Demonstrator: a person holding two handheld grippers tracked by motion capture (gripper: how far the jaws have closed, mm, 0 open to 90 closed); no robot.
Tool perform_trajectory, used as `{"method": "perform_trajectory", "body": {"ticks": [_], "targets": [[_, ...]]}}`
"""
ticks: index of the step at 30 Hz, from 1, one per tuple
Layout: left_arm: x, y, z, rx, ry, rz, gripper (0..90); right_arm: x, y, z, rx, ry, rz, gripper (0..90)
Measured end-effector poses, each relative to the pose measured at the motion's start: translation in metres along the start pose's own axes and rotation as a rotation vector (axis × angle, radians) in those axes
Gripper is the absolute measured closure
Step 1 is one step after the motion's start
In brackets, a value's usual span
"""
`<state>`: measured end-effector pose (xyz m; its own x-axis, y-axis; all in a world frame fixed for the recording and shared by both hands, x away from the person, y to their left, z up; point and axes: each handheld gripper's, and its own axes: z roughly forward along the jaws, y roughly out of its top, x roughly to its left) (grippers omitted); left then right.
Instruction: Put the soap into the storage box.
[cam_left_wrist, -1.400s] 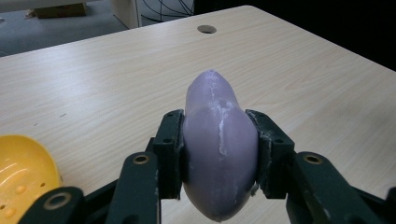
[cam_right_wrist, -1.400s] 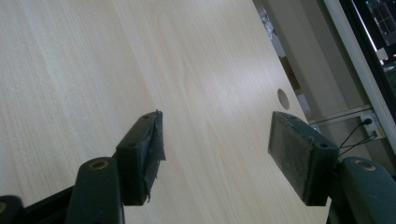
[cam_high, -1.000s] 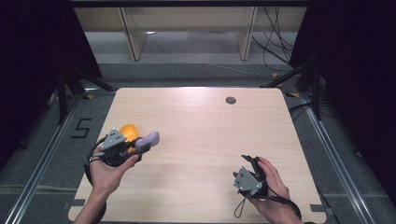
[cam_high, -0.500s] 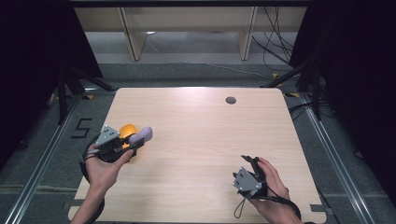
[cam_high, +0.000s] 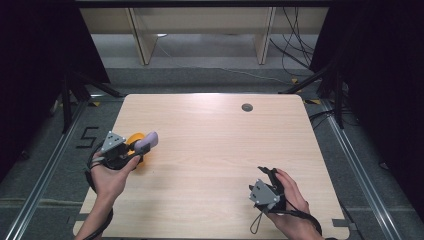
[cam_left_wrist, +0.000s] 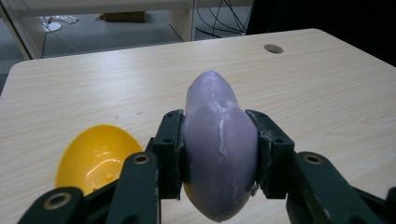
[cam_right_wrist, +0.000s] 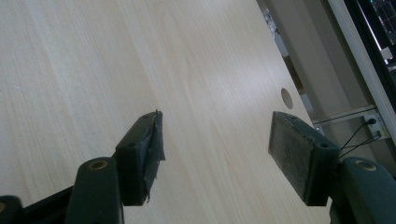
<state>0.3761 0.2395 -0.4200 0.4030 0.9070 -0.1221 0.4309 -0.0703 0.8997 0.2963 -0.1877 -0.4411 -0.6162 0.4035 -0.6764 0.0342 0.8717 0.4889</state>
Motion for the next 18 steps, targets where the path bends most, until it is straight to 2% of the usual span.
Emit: {"method": "perform_trajectory", "body": {"ticks": [1,2,3,4,8,10,11,18], "targets": [[0.001,0.000,0.001,-0.005,-0.002,-0.003,58.7,0.001,0.000,0.000,0.002,-0.003,0.009,36.3],[0.001,0.001,0.001,-0.006,0.006,0.001,58.7,-0.001,0.000,0.000,-0.002,-0.003,-0.013,36.3],[0.001,0.001,0.002,-0.007,0.014,0.002,58.7,-0.001,0.000,0.000,-0.002,-0.003,-0.013,36.3],[0.001,0.001,0.002,-0.009,0.023,0.003,58.7,0.000,0.000,0.000,0.004,-0.003,0.008,36.3],[0.003,0.002,0.005,-0.019,0.060,-0.004,58.7,0.001,0.000,0.000,0.006,0.004,0.014,36.3],[0.005,0.003,0.006,-0.026,0.075,-0.010,58.7,0.000,0.000,0.000,0.008,0.002,0.010,36.3],[0.006,0.003,0.007,-0.029,0.084,-0.011,58.7,-0.001,0.000,0.000,-0.002,0.004,-0.011,36.3],[0.013,0.001,0.014,-0.022,0.171,-0.026,58.7,0.000,0.000,0.000,-0.001,0.000,-0.005,36.2]]}}
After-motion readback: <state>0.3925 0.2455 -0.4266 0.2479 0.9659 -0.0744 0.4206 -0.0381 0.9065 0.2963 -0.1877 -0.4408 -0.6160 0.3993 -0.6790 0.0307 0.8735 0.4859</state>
